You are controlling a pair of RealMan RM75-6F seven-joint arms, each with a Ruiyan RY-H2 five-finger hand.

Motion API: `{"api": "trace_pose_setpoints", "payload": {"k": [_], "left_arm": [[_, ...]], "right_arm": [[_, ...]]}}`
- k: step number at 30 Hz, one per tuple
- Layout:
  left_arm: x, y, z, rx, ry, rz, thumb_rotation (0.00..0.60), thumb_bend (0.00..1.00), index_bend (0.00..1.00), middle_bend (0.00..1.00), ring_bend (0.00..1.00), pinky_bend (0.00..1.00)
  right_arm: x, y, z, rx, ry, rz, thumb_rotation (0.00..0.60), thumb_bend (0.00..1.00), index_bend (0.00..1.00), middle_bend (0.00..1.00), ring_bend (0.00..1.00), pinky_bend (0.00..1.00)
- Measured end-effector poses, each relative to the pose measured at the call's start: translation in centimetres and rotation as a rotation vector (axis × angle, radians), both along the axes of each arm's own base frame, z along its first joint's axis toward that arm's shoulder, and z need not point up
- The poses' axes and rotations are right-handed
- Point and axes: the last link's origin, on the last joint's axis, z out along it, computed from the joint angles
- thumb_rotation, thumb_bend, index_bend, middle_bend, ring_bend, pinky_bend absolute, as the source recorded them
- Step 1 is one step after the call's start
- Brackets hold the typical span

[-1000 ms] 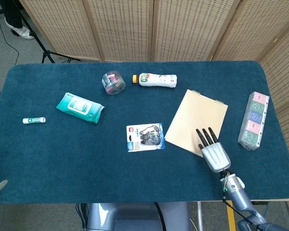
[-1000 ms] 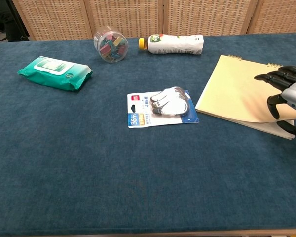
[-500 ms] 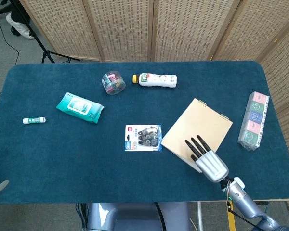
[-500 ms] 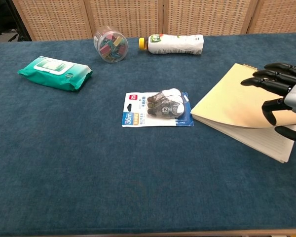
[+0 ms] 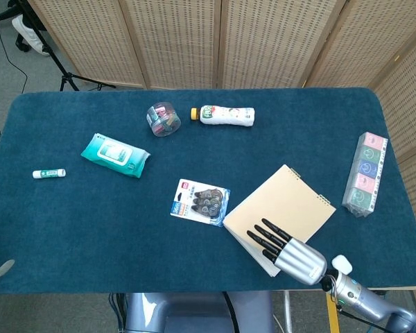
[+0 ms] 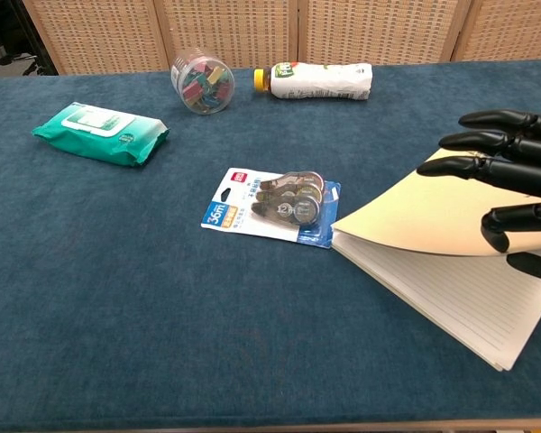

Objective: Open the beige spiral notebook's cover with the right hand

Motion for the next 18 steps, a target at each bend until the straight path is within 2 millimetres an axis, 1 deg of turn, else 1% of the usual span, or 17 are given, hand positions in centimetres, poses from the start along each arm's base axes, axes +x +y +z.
{"api": "trace_pose_setpoints", "payload": {"k": [7,18], "left_arm": [[0.0,0.0,0.0,0.0,0.001,0.001,0.6,0.0,0.0,0.0,0.0,0.0],[0.0,0.0,-0.1,-0.001,0.002,0.002,0.6,0.0,0.0,0.0,0.0,0.0]], "right_arm": [[0.3,0.3,0.4,0.021,-0.007,0.062,0.6,0.78,0.7,0.1,0.0,0.03],[0.7,2.0,0.7,0.075,-0.007,0.166,0.6,0.78,0.7,0.1,0.0,0.03]]}}
